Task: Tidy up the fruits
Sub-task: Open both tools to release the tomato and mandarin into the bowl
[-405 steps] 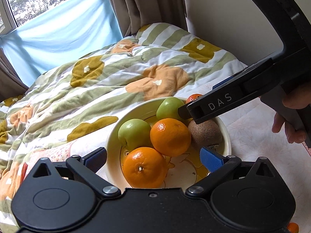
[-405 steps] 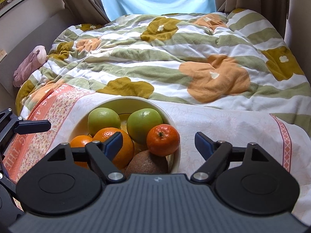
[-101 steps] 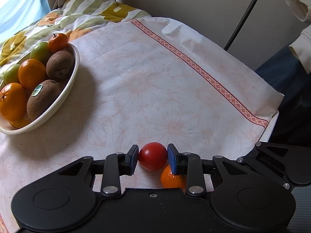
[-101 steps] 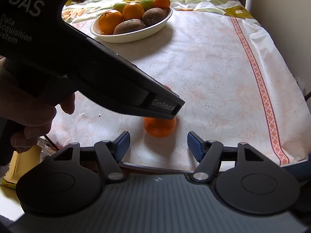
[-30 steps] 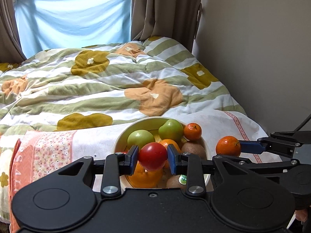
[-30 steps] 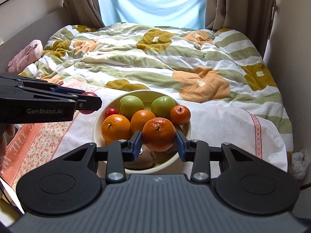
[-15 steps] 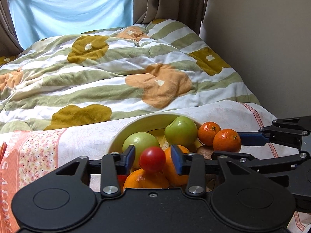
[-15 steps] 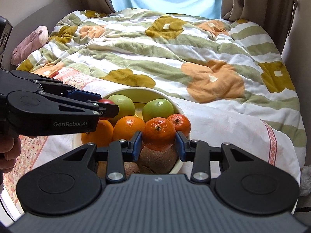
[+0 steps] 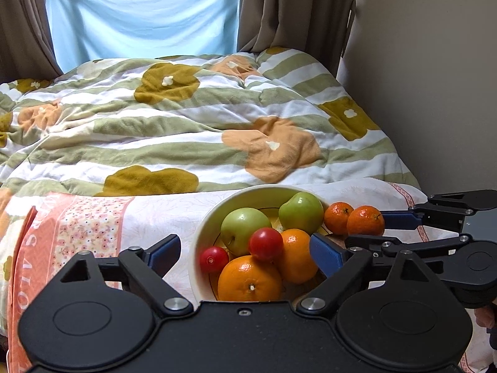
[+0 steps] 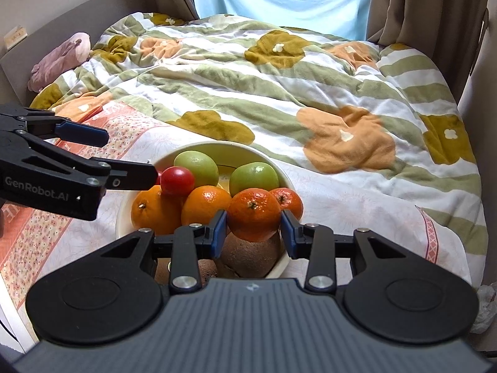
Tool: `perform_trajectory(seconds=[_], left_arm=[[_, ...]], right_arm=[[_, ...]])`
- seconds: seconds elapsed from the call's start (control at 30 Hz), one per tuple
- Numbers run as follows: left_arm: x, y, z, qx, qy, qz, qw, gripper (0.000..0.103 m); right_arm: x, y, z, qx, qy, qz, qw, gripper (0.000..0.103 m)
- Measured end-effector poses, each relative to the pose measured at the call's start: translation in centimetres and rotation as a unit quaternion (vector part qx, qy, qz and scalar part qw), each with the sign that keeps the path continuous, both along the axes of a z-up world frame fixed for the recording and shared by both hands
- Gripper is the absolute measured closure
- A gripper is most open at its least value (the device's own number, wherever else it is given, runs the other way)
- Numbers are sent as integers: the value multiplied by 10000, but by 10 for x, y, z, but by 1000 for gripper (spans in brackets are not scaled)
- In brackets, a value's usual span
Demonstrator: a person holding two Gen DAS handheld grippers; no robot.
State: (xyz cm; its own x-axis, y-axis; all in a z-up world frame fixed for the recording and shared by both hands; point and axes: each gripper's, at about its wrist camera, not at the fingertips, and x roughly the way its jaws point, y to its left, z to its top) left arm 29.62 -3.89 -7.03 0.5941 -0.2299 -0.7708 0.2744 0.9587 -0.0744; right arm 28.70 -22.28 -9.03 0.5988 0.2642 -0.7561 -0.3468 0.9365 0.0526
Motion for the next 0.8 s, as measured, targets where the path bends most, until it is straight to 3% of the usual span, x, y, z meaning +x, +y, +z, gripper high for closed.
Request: perform_trajectory(seconds=[0.33, 0.4, 0.5, 0.53, 0.8], left_arm=[[-21, 16, 4, 73, -5, 279, 9996, 9], [-22, 20, 4, 73, -10, 319, 9995, 9], [-25, 24, 2, 63, -15, 365, 9993, 9], [-25, 25, 2, 57, -8, 375, 9993, 9], [-37, 34, 11, 8, -132, 354, 9993, 9]], right_arm=[[7, 14, -6, -186, -165, 222, 9994, 50], [7, 17, -6, -189, -251, 220, 9993, 43], [5, 20, -5, -213, -346, 214, 9989, 15], [3, 20, -5, -192, -365, 210, 9989, 0], [-11, 23, 6, -131, -467, 38, 9988, 0]])
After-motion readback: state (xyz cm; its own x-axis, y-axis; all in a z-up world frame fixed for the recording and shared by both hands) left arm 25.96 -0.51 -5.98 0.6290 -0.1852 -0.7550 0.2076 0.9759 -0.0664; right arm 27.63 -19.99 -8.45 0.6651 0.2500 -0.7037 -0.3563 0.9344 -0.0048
